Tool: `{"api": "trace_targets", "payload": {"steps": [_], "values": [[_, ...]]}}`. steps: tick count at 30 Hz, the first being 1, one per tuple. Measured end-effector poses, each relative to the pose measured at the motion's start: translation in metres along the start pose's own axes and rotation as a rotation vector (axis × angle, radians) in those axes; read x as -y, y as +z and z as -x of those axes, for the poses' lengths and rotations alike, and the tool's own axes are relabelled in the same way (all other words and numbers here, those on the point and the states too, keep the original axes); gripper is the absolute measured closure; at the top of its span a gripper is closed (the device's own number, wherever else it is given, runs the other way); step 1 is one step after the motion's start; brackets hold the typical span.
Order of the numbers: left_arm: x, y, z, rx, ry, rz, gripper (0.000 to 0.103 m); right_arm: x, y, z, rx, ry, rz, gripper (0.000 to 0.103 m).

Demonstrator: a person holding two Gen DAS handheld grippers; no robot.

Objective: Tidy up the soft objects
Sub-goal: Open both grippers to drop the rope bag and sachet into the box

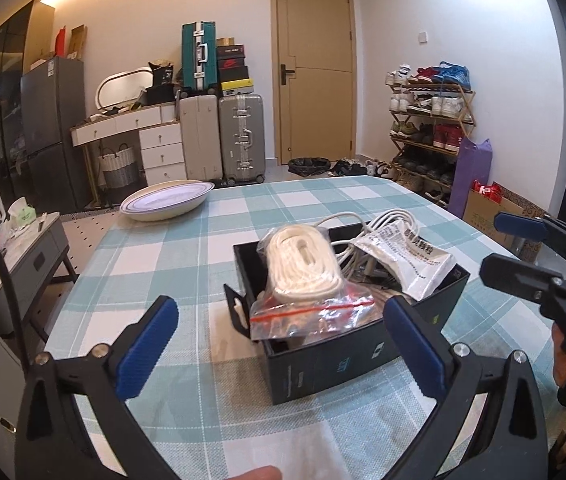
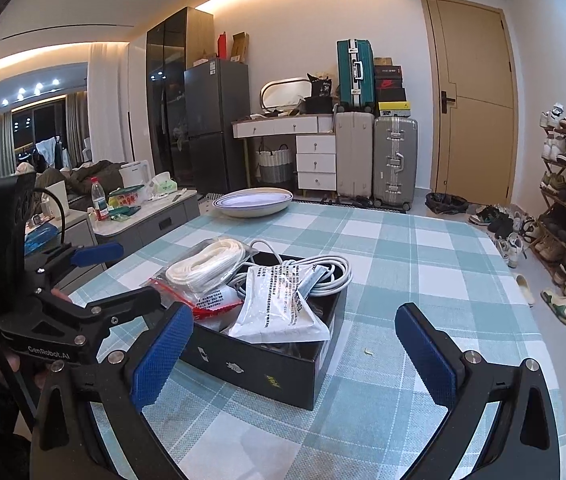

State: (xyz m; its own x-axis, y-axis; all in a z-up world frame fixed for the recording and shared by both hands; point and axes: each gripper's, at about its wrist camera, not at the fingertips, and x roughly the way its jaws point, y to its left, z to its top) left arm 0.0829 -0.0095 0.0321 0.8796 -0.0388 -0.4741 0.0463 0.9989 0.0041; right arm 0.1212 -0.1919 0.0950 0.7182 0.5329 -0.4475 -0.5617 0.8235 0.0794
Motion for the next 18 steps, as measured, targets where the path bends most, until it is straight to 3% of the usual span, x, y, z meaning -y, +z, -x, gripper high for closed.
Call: {"api": "trace_targets", "payload": {"steps": [18], "values": [[-0.01, -0.009, -0.002, 0.032, 0.022, 0.032, 0.0, -0.002, -0.013, -0.001, 0.037, -0.001, 0.0, 0.0]]}}
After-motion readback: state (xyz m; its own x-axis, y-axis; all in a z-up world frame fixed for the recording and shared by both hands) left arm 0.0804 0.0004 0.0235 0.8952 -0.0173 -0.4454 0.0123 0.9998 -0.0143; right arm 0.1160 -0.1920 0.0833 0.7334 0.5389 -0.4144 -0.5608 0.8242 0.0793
